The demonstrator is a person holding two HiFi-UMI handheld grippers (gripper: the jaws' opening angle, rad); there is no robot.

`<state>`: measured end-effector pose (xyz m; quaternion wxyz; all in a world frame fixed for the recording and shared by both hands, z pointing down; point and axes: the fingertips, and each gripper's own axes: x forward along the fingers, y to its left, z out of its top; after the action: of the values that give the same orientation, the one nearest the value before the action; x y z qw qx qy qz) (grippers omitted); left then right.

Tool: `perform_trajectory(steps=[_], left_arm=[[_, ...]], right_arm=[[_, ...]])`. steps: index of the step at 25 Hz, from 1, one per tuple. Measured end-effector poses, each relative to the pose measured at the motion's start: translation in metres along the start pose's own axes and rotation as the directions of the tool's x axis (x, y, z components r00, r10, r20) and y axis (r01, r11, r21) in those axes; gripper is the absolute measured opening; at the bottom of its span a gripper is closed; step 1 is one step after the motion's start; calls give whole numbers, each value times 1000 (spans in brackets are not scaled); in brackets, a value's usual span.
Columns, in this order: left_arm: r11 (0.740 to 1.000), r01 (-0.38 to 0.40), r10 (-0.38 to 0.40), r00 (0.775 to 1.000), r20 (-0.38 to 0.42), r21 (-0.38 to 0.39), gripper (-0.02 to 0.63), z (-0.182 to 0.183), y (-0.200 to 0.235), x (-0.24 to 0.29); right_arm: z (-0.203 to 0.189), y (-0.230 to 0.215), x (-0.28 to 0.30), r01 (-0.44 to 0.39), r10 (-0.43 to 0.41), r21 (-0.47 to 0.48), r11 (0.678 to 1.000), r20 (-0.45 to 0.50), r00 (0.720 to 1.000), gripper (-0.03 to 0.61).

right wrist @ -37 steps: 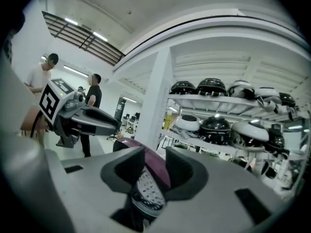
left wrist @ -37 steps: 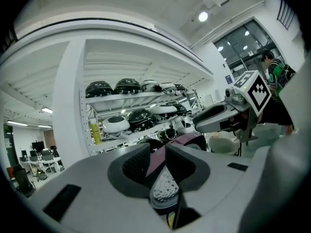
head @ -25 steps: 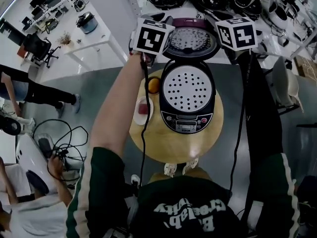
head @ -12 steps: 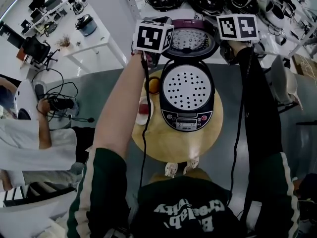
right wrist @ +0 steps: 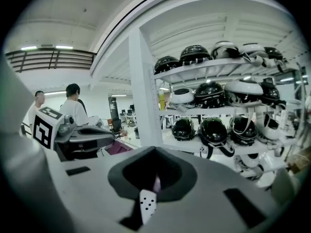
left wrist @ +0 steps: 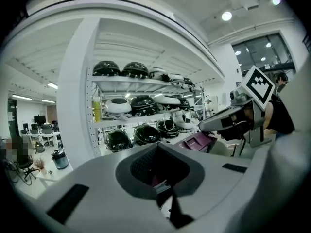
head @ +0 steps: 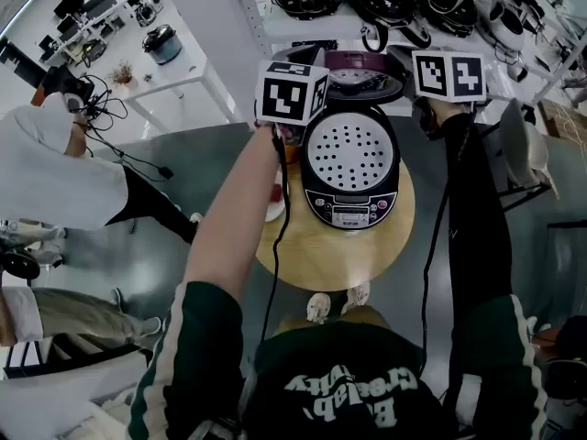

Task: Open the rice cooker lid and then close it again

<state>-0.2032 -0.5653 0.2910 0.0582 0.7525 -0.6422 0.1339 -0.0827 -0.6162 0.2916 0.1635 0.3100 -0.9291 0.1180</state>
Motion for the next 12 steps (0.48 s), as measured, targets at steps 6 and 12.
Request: perform_trajectory(steps=[6,12], left_arm=[[999,36,-36,999,16,-13,0,-31,-28,-42],[996,66,-67,998,-13,-63,0,-78,-55,-78]], right_arm=[[-38,29,-35,14,-13,-20,1000,27,1000,3],[-94,55,-62,45,-45,-38,998,10,999,3]])
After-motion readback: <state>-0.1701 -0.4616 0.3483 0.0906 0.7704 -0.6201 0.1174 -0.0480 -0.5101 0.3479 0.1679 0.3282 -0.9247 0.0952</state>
